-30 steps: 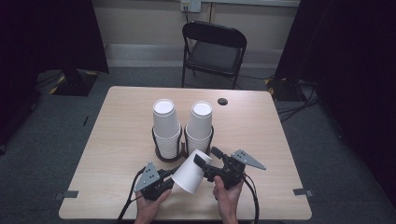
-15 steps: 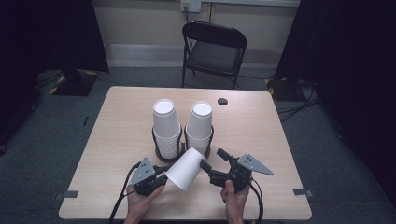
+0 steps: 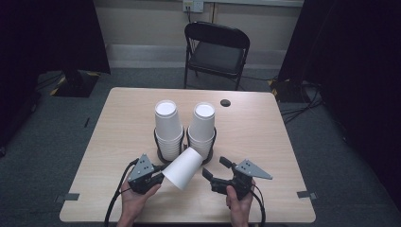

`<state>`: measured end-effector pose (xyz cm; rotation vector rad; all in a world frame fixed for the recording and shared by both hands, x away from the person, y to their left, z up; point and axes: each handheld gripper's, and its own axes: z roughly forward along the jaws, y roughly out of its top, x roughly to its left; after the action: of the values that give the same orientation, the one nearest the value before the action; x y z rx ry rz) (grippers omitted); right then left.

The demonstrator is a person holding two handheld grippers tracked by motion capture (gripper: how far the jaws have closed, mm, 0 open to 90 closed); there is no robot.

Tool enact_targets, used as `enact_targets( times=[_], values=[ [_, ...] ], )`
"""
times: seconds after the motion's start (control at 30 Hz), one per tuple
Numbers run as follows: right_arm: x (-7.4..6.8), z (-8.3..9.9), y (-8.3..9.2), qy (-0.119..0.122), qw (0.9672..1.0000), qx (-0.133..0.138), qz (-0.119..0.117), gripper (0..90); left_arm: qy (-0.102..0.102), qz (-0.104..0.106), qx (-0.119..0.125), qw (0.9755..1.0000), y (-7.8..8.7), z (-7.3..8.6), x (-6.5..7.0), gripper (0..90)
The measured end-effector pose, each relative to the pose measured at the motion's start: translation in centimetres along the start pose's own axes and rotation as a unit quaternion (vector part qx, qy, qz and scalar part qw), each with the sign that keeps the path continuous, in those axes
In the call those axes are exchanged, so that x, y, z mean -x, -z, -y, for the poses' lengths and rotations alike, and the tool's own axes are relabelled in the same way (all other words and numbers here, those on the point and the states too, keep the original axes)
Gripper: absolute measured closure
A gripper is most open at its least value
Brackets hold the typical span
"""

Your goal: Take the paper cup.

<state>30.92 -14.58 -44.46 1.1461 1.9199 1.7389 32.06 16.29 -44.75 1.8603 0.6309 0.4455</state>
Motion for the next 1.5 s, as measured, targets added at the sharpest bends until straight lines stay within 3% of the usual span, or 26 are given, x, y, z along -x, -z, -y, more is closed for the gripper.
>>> enact_targets(
  times=[0.17,0.33,0.4,0.47,0.53,0.67,0.73,0.93,1.0,1.03,1.07,1.2,1.3,1.37,1.4,1.43,1.47,1.5],
  values=[
    [0.1,0.5,0.4,0.018,0.9997,-0.008,-0.011,16.7,-0.013,0.004,-0.010,0.9999,-0.1,-0.9,0.1,84.6],
    [0.1,0.5,1.4,0.034,0.9985,0.000,-0.042,13.1,-0.022,0.023,-0.036,0.9989,-0.2,-1.8,-0.1,84.6],
    [0.0,0.5,1.5,0.042,0.9985,-0.002,-0.036,13.0,-0.022,0.025,-0.044,0.9985,-0.3,-1.9,-0.1,84.5],
    [-0.2,0.5,1.4,0.056,0.9980,-0.010,-0.026,13.0,-0.035,0.025,-0.079,0.9959,-0.7,-2.3,0.0,84.5],
    [-0.4,0.7,1.3,0.071,0.9971,-0.017,-0.023,13.1,-0.042,0.034,-0.093,0.9943,-0.9,-2.5,0.1,84.5],
    [-0.4,1.1,1.2,0.097,0.9946,-0.029,-0.021,13.2,-0.038,0.042,-0.104,0.9930,-1.2,-2.8,-0.2,84.4],
    [-0.5,1.2,1.1,0.105,0.9939,-0.033,-0.005,13.3,-0.033,0.053,-0.110,0.9919,-1.4,-3.2,-0.4,84.3],
    [-1.0,1.2,1.1,0.140,0.9894,-0.035,-0.015,13.3,-0.051,0.066,-0.157,0.9841,-1.7,-4.5,-0.7,84.3],
    [-1.3,1.2,1.1,0.151,0.9876,-0.038,-0.019,13.3,-0.064,0.065,-0.164,0.9823,-1.7,-4.8,-0.6,84.3],
    [-1.4,1.2,1.0,0.160,0.9859,-0.043,-0.021,13.3,-0.058,0.070,-0.160,0.9830,-1.8,-4.9,-0.6,84.3],
    [-1.6,1.2,1.0,0.169,0.9844,-0.045,-0.020,13.4,-0.069,0.073,-0.167,0.9808,-1.8,-5.0,-0.8,84.3],
    [-1.5,1.3,1.1,0.161,0.9857,-0.041,-0.027,13.1,-0.072,0.077,-0.181,0.9779,-2.0,-5.4,-0.8,84.3],
    [-1.4,1.2,1.4,0.164,0.9837,-0.036,-0.063,13.0,-0.080,0.086,-0.203,0.9722,-2.2,-5.8,-0.8,84.3],
    [-1.5,1.0,1.3,0.176,0.9822,-0.035,-0.055,13.0,-0.080,0.095,-0.219,0.9678,-2.4,-5.8,-0.6,84.3],
    [-1.6,1.0,1.3,0.182,0.9813,-0.036,-0.052,13.0,-0.088,0.101,-0.230,0.9641,-2.5,-5.8,-0.6,84.2],
    [-1.6,0.9,1.2,0.189,0.9793,-0.037,-0.060,13.1,-0.090,0.105,-0.236,0.9618,-2.6,-5.8,-0.4,84.2],
    [-1.6,0.9,1.2,0.194,0.9775,-0.040,-0.071,13.1,-0.090,0.105,-0.236,0.9618,-2.6,-5.8,-0.4,84.2],
    [-1.7,0.9,1.1,0.204,0.9748,-0.039,-0.082,13.1,-0.091,0.112,-0.245,0.9586,-2.8,-5.8,-0.4,84.2]
  ],
)
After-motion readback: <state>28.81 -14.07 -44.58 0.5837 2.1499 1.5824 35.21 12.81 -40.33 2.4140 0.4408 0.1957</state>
